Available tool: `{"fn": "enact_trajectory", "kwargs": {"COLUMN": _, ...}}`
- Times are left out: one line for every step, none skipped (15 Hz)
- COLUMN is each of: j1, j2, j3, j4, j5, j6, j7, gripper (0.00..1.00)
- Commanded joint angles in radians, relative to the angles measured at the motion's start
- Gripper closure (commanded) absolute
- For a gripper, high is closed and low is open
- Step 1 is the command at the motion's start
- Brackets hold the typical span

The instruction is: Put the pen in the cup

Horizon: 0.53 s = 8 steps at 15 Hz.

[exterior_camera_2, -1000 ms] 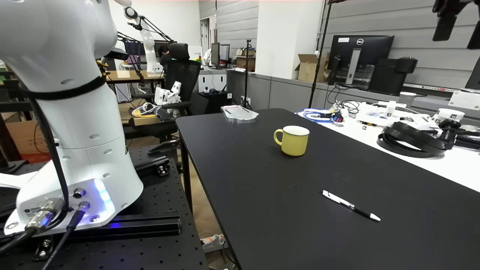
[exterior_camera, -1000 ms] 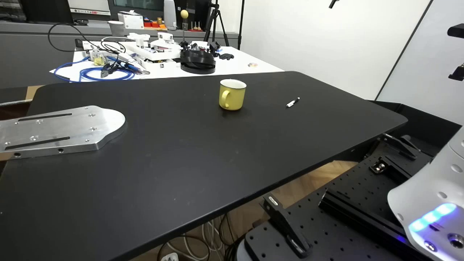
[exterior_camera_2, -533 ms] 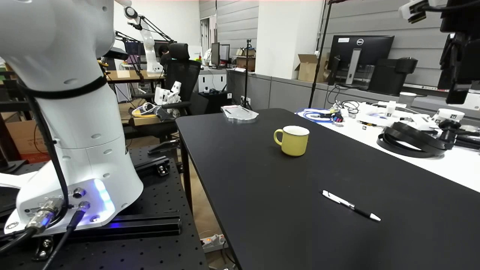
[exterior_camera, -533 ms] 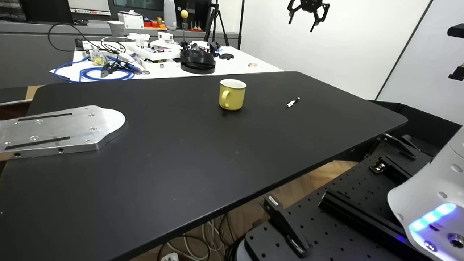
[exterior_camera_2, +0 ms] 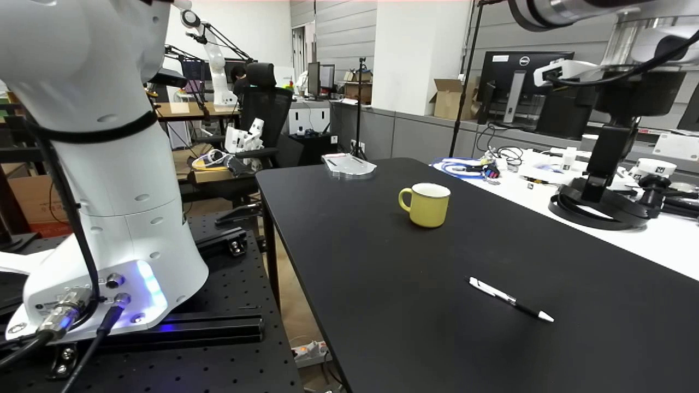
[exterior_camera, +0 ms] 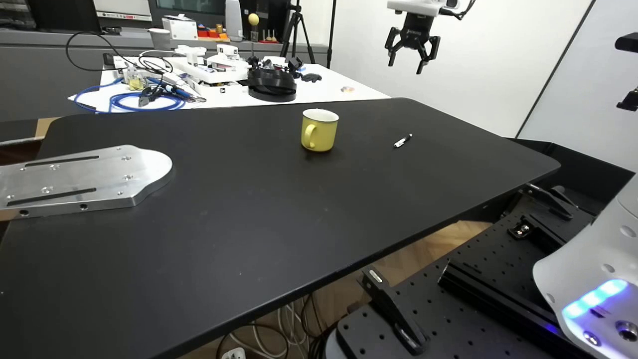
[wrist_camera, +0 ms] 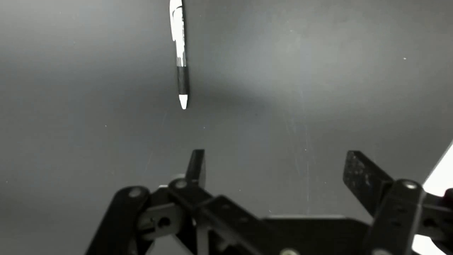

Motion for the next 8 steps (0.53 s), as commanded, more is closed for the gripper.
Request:
{"fn": "enact_trajectory", "kwargs": {"j1": 0.01, "j2": -0.025, "j3": -0.008, "j4": -0.068, "j5": -0.021, "j6": 0.005, "j7": 0.048, "gripper": 0.0}}
{"fn": "enact_trajectory", "kwargs": {"j1": 0.01, "j2": -0.027, "j3": -0.01, "j4": -0.089, "j5": -0.024, "j6": 0.023, "j7": 0.046, "gripper": 0.0}}
{"fn": "enact_trajectory", "kwargs": {"j1": 0.01, "j2": -0.027, "j3": -0.012, "j4": -0.109, "j5": -0.027, "j6": 0.041, "j7": 0.043, "gripper": 0.0}}
{"fn": "enact_trajectory", "kwargs": {"j1": 0.007, "j2": -0.029, "j3": -0.011, "j4": -0.129, "j5": -0.026, "j6": 0.059, "j7": 0.028, "gripper": 0.0}}
{"fn": "enact_trajectory", "kwargs": {"j1": 0.0, "j2": -0.032, "j3": -0.005, "j4": -0.149, "j5": -0.017, "j6": 0.075, "j7": -0.003, "gripper": 0.0}}
{"fn": "enact_trajectory", "kwargs": {"j1": -0.004, "j2": 0.0, "j3": -0.001, "j4": -0.096, "j5": -0.009, "j6": 0.046, "j7": 0.001, "gripper": 0.0}}
{"fn": "enact_trajectory", "kwargs": {"j1": -0.003, "j2": 0.0, "j3": -0.001, "j4": -0.112, "j5": -0.009, "j6": 0.06, "j7": -0.002, "gripper": 0.0}}
{"fn": "enact_trajectory", "kwargs": {"j1": -0.003, "j2": 0.0, "j3": -0.002, "j4": -0.122, "j5": -0.009, "j6": 0.066, "j7": -0.003, "gripper": 0.0}}
